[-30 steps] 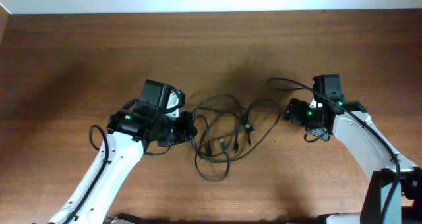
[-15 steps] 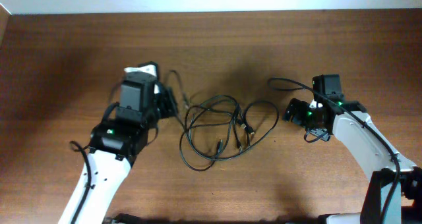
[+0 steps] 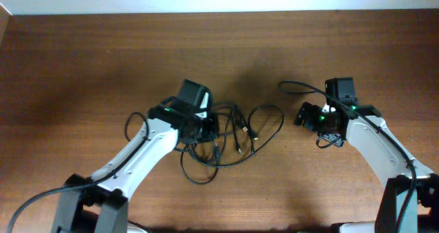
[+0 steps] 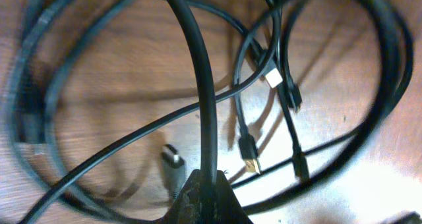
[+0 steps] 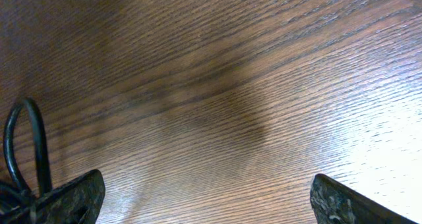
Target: Untangle cables
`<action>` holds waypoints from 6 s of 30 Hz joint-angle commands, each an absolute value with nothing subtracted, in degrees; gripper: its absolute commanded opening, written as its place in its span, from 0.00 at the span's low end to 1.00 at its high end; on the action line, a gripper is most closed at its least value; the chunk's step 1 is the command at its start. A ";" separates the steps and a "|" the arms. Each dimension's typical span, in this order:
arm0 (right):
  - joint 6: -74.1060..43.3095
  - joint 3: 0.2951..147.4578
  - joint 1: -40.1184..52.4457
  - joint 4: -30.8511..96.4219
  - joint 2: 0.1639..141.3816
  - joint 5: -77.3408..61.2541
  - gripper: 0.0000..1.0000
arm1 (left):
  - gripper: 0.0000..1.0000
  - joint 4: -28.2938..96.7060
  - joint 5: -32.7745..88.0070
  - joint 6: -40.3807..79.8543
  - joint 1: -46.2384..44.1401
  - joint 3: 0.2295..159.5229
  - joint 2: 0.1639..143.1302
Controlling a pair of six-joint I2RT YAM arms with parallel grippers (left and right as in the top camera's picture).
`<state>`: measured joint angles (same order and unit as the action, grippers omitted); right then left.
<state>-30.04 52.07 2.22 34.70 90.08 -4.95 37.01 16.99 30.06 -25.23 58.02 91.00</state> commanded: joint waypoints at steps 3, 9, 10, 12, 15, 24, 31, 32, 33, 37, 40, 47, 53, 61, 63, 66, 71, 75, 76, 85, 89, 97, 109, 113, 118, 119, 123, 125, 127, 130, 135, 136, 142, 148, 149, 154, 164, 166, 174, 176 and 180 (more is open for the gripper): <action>-30.48 52.29 1.85 34.74 90.06 -4.23 0.99 | 0.00 37.10 22.79 30.17 -27.70 58.35 90.56; -30.48 52.29 1.85 34.74 90.06 -4.23 0.98 | 0.00 35.68 23.79 30.20 -27.75 58.46 81.76; -30.48 52.29 1.85 34.74 90.06 -4.23 0.98 | 0.00 34.59 23.81 30.26 -27.77 58.46 81.14; -30.48 52.29 1.85 34.74 90.06 -4.23 0.99 | 0.00 30.15 23.55 32.36 -29.93 58.46 80.75; -30.48 52.29 1.85 34.74 90.06 -4.23 0.98 | 0.00 24.84 18.37 33.34 -34.61 58.46 80.75; -30.48 52.29 1.85 34.74 90.06 -4.23 0.99 | 0.00 26.50 -9.02 50.74 -47.66 58.43 84.01; -30.48 52.29 1.85 34.74 90.06 -4.23 0.99 | 0.10 41.04 -37.12 45.34 -39.29 58.43 87.22; -30.50 52.29 1.85 34.74 90.06 -4.23 0.98 | 0.13 40.93 -35.35 45.34 -37.36 58.43 87.22; -30.48 52.29 1.85 34.74 90.06 -4.23 0.99 | 0.17 40.82 -33.06 45.34 -36.32 58.43 87.22; -30.48 52.29 1.85 34.74 90.06 -4.23 0.99 | 0.99 40.75 -19.92 45.36 -35.62 58.43 87.22; -30.48 52.29 1.85 34.74 90.06 -4.23 0.98 | 0.99 39.75 -9.93 45.36 -35.62 58.43 87.22; -30.48 52.29 1.85 34.74 90.06 -4.23 0.99 | 0.99 33.89 -1.21 45.56 -41.04 58.39 90.89; -30.48 52.29 1.85 34.74 90.06 -4.23 0.99 | 0.99 32.56 -1.32 45.52 -41.98 58.39 91.83; -30.48 52.29 1.85 34.74 90.06 -4.23 0.98 | 0.91 21.26 0.58 38.09 -38.41 58.43 95.31; -30.48 52.29 1.85 34.74 90.06 -4.23 0.98 | 0.99 21.50 3.33 38.09 -39.70 58.43 99.13; -30.48 52.29 1.85 34.74 90.06 -4.23 0.99 | 0.73 21.45 3.53 38.09 -40.03 58.43 104.57; -30.48 52.29 1.85 34.74 90.06 -4.23 0.99 | 0.00 24.21 3.66 30.17 -39.55 60.90 104.60; -30.50 52.29 1.85 34.74 90.06 -4.23 0.99 | 0.00 31.77 2.44 28.58 -37.01 65.89 91.00; -30.48 52.29 1.85 34.74 90.06 -4.23 0.98 | 0.00 31.77 -1.56 28.58 -36.95 65.89 88.23; -30.48 52.29 1.85 34.74 90.06 -4.23 0.98 | 0.00 34.89 -5.19 23.44 -30.92 75.16 82.72; -30.48 52.29 1.85 34.74 90.06 -4.23 0.98 | 0.00 38.94 -5.28 22.33 -28.67 75.37 82.74; -30.48 52.29 1.85 34.74 90.06 -4.23 0.99 | 0.00 46.30 7.94 21.39 -22.83 75.40 82.67; -26.96 52.31 1.85 39.46 90.04 -32.25 0.98 | 0.00 54.92 20.23 20.23 -22.22 75.40 82.63; -5.87 52.31 1.93 38.57 90.04 -70.15 0.99 | 0.00 54.83 20.12 14.22 -22.22 80.05 76.27; -3.88 52.31 10.50 29.50 90.06 -77.82 0.93 | 0.00 52.36 20.18 14.63 -22.22 80.36 70.00; -3.88 52.31 12.51 27.11 90.06 -77.80 0.89 | 0.00 52.36 20.18 15.44 -22.22 80.36 70.04; -18.87 52.31 19.14 5.58 90.06 -72.38 0.84 | 0.00 52.36 20.38 20.36 -22.22 80.36 70.04; -18.28 52.31 22.44 -0.56 90.06 -71.18 0.63 | 0.00 52.36 20.21 20.36 -22.22 80.36 70.04; -18.39 52.31 21.96 -0.84 90.06 -62.37 0.26 | 0.00 53.43 20.21 20.34 -22.22 80.36 70.04; -32.05 52.31 15.64 -5.52 90.06 -62.04 0.34 | 0.00 56.38 20.16 20.29 -22.22 80.36 70.04; -16.69 52.31 15.29 -10.02 89.82 -76.36 0.80 | 0.00 58.35 7.40 18.06 -22.22 80.36 70.04; -16.71 52.31 15.35 -12.51 89.82 -75.77 0.87 | 0.00 59.20 5.48 16.58 -22.22 80.36 70.04; -7.55 52.31 23.35 -21.67 89.84 -54.02 0.71 | 0.00 59.18 19.62 15.22 -22.22 80.36 70.04; -5.80 52.29 10.41 4.97 89.84 -28.10 0.04 | 0.00 65.65 -1.58 17.17 -22.22 80.34 69.25; -8.19 52.29 7.55 9.89 89.86 -22.92 0.04 | 0.00 66.76 -1.52 17.34 -22.22 80.29 69.25; -11.22 52.29 3.40 16.49 89.86 -22.41 0.98 | 0.00 66.28 -1.26 28.10 -22.24 80.29 70.35; -11.20 52.29 3.36 17.37 89.86 -22.39 0.98 | 0.00 57.28 -1.28 37.21 -33.32 79.75 95.18; -11.20 52.29 3.36 17.37 89.86 -22.39 0.98 | 0.00 57.25 -1.30 38.00 -34.15 79.75 98.52; -11.20 52.29 3.36 17.37 89.86 -22.39 0.99 | 0.00 56.99 -2.85 37.30 -29.52 79.85 95.88; -11.20 52.29 3.36 17.37 89.86 -22.39 0.98 | 0.00 56.18 -2.81 37.30 -29.52 79.64 97.56; -11.20 52.29 3.36 17.37 89.86 -22.39 0.98 | 0.59 54.50 -1.26 40.36 -31.90 79.64 105.95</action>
